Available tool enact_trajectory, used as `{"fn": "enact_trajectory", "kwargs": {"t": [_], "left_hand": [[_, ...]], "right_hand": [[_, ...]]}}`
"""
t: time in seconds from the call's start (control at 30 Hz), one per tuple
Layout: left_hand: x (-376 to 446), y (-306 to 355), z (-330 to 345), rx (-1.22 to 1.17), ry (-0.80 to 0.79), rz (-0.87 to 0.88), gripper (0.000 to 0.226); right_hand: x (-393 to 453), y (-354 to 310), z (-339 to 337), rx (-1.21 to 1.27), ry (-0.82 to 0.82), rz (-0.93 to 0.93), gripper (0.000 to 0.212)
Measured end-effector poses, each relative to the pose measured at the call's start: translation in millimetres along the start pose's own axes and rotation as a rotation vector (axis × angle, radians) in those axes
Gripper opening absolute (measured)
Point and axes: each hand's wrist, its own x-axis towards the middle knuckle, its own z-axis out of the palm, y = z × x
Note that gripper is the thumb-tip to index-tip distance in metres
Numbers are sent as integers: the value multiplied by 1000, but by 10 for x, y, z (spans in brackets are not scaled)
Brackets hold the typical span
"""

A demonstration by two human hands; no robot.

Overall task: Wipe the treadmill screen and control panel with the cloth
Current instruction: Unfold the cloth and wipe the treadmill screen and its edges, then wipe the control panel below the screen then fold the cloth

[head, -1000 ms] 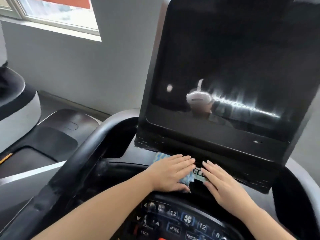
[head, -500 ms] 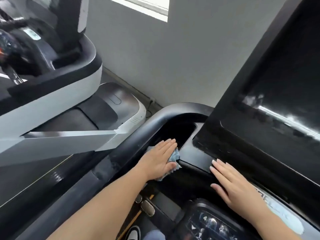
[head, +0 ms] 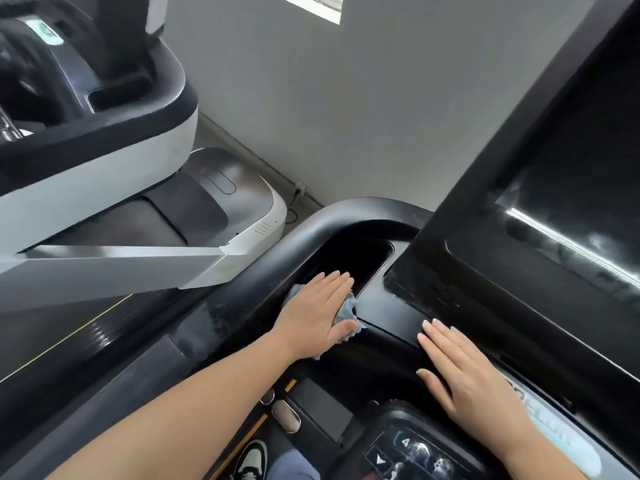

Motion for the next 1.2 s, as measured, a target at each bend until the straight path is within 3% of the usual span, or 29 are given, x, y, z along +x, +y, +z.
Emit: {"fn": "enact_trajectory", "kwargs": {"t": [0.13, 0.37, 0.57, 0.83, 0.97, 1.07, 1.13, 1.2], "left_hand": [[-300, 4, 69, 44, -2, -30, 80], [275, -98, -107, -16, -167, 0, 79], [-29, 3, 71, -21, 38, -84, 69], [294, 378, -22, -66, -20, -16, 74], [359, 886, -116, -188, -63, 6, 81], [167, 1203, -215, -303, -69, 44, 77], [100, 1333, -383, -442, -25, -27, 70], [101, 1436, -630, -630, 20, -108, 63]], "right_hand": [[0, -8, 12, -16, -1, 2, 53], [-3, -9, 28, -20, -1, 0, 53], [-5, 8, 27, -6, -12, 8, 53], [-3, -8, -43, 16, -51, 30, 55], [27, -15, -148, 49, -173, 79, 62], [-15, -126, -342, 192, -185, 225, 80], [-59, -257, -551, 341, -150, 343, 94], [-38, -450, -795, 458, -160, 426, 90]]}}
